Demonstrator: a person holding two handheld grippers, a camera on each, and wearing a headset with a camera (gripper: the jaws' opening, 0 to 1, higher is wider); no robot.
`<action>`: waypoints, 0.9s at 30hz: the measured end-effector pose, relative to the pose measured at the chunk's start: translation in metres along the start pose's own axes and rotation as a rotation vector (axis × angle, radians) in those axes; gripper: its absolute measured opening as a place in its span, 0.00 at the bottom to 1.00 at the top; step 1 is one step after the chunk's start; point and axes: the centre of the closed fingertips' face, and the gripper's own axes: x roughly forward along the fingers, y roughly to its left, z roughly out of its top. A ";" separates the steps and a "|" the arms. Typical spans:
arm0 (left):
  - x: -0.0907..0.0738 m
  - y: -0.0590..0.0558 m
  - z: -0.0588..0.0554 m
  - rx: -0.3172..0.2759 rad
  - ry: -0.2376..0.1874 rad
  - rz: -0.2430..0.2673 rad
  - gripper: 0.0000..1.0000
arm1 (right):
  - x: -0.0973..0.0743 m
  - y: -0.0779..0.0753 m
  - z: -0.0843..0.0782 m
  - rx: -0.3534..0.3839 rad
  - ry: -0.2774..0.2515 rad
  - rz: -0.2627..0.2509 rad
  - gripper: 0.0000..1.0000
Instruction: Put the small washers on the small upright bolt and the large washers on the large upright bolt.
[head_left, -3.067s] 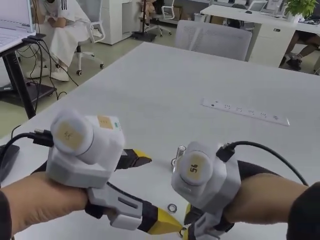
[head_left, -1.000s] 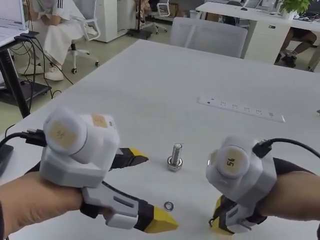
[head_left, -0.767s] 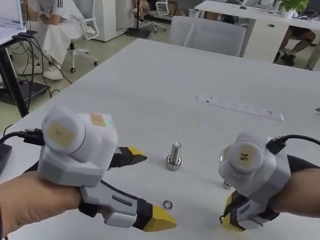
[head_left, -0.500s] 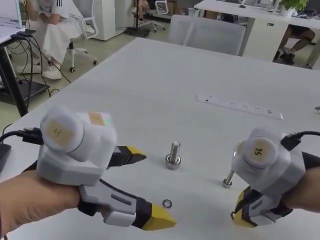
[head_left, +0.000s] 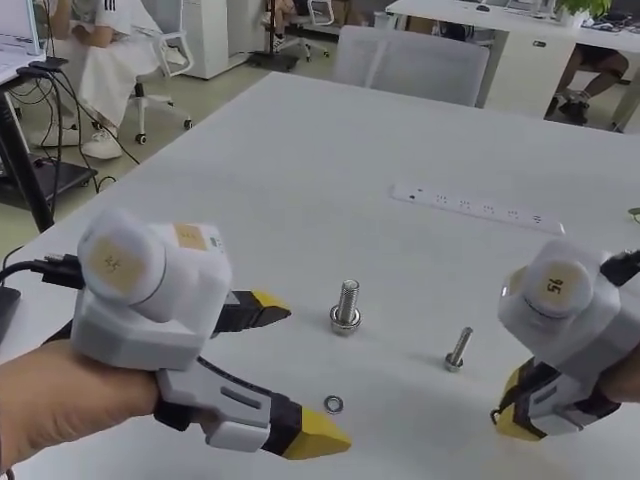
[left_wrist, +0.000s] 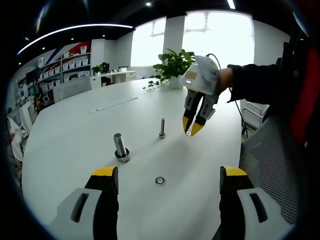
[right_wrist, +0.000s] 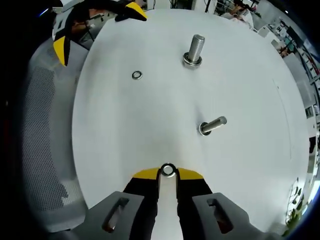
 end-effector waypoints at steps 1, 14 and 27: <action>0.000 0.000 0.000 0.000 0.000 0.000 0.83 | -0.001 0.000 -0.001 0.002 0.001 -0.001 0.14; 0.001 0.000 0.000 -0.002 0.002 0.000 0.83 | -0.024 -0.017 0.007 -0.013 -0.018 -0.043 0.14; 0.000 0.001 0.001 -0.003 -0.002 0.002 0.83 | -0.046 -0.032 0.033 -0.071 -0.033 -0.093 0.14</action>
